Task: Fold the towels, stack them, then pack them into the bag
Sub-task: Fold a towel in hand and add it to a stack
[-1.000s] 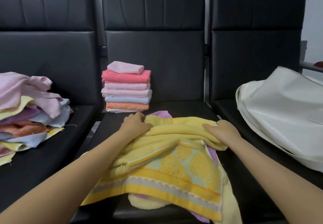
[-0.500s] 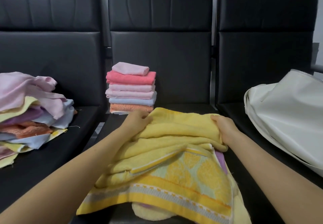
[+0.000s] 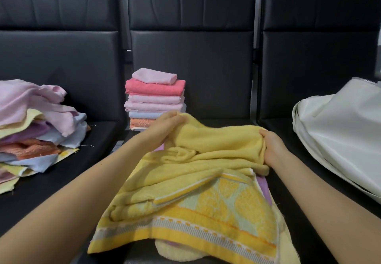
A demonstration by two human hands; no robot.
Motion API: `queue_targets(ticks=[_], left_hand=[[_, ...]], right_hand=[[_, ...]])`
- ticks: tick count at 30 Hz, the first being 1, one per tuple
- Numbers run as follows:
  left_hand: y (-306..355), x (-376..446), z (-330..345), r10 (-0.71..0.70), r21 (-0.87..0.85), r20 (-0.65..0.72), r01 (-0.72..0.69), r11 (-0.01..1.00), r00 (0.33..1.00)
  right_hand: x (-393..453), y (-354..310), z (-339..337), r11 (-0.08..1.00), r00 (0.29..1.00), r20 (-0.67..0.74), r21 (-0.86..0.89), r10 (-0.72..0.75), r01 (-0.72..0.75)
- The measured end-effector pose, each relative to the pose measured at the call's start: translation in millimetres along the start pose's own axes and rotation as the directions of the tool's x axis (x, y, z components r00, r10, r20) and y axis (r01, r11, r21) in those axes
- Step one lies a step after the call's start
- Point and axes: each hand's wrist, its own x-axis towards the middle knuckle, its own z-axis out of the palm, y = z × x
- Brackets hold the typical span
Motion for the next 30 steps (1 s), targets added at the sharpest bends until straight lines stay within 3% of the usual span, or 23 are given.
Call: queue_targets(ticks=[3,5,9,12,15,17,19,21,23,27,30], left_hand=[[-3.1,-9.9,3.4,-0.109,0.147,0.121,0.091,0.985,0.987],[-9.8,-11.2,7.2,-0.177,0.122,0.197,0.155,0.980,0.964],[-4.3,-16.5,14.5,-0.186,-0.165,0.267,0.235,0.958,0.946],[6.6,-21.5,19.5,-0.147,-0.407,0.273,0.253,0.878,0.951],[17.1,-18.7,19.7,-0.086,-0.466,0.214,0.180,0.867,0.973],[19.4,-13.7,13.9,-0.094,-0.337,0.101,0.123,0.933,0.990],[11.2,-7.7,3.1,-0.048,0.074,-0.024,0.049,0.996,0.999],[-1.2,-1.2,-7.2,0.028,0.444,-0.090,0.015,0.896,0.996],[-10.4,8.1,-13.1,0.045,0.508,-0.153,0.039,0.860,0.987],[-9.5,49.3,-18.5,0.086,0.446,-0.300,0.060,0.893,0.950],[-7.0,75.3,-10.4,0.141,0.497,-0.421,0.098,0.862,0.896]], right_hand=[[1.2,2.2,-5.5,1.000,1.000,0.014,-0.031,0.002,-0.002],[3.5,4.2,-8.3,0.999,1.000,0.016,-0.052,-0.010,0.011],[6.6,5.8,-12.1,0.998,0.999,0.044,-0.051,-0.020,0.022],[5.2,5.5,-13.1,1.000,0.998,0.055,0.019,-0.016,0.015],[4.6,2.6,-15.6,0.997,1.000,0.011,0.079,-0.026,0.025],[10.5,0.0,-22.8,0.992,0.999,-0.017,0.123,-0.033,0.035],[11.3,-3.3,-29.3,0.989,0.997,-0.057,0.139,-0.043,0.051],[12.6,-4.6,-32.9,0.990,0.994,-0.084,0.116,-0.068,0.077],[11.7,-5.5,-30.9,0.990,0.992,-0.079,0.092,-0.098,0.105],[21.5,-16.2,-18.7,0.968,0.973,-0.057,0.108,-0.223,0.228],[38.7,-14.1,-17.1,0.915,0.920,-0.077,-0.159,-0.385,0.370]])
